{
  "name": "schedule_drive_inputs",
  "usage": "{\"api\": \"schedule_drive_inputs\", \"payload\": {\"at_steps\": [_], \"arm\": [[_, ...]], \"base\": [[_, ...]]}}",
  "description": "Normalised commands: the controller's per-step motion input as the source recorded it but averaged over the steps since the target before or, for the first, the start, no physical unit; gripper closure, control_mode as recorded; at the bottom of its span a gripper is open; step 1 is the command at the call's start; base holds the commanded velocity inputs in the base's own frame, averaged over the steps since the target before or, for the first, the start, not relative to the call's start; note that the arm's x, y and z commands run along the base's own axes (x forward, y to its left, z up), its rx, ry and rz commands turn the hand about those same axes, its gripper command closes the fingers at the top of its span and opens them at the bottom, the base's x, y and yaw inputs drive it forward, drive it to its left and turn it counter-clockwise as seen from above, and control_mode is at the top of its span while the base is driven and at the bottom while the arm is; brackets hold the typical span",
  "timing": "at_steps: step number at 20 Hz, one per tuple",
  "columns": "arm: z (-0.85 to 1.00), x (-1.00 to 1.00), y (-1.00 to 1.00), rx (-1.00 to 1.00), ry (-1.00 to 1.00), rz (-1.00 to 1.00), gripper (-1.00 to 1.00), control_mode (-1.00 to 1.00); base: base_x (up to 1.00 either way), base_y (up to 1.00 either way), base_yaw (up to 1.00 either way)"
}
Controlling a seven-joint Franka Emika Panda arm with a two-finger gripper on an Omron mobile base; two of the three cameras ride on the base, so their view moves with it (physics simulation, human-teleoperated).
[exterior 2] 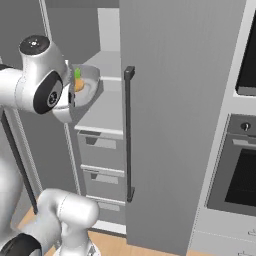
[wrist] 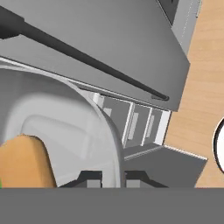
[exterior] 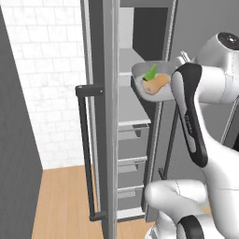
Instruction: Take the meat container that has the chicken drumstick and place it on the second highest rack of the freezer. Then take the vegetable container that has the squash and lemon wedge and place it on the highest rack of the freezer.
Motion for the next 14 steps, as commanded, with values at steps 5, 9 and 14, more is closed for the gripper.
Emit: {"api": "schedule_drive_inputs", "payload": {"at_steps": [5, 9, 14], "arm": [[0.60, 1.00, 0.00, 0.00, 0.00, -0.09, 1.00, -1.00], [-0.03, 0.84, 0.03, 0.00, 0.00, -0.04, 1.00, -1.00], [-0.14, 0.65, 0.09, 0.00, 0.00, -0.01, 1.00, -1.00]], "base": [[0.00, 0.00, 0.00], [0.00, 0.00, 0.00], [0.00, 0.00, 0.00]]}}
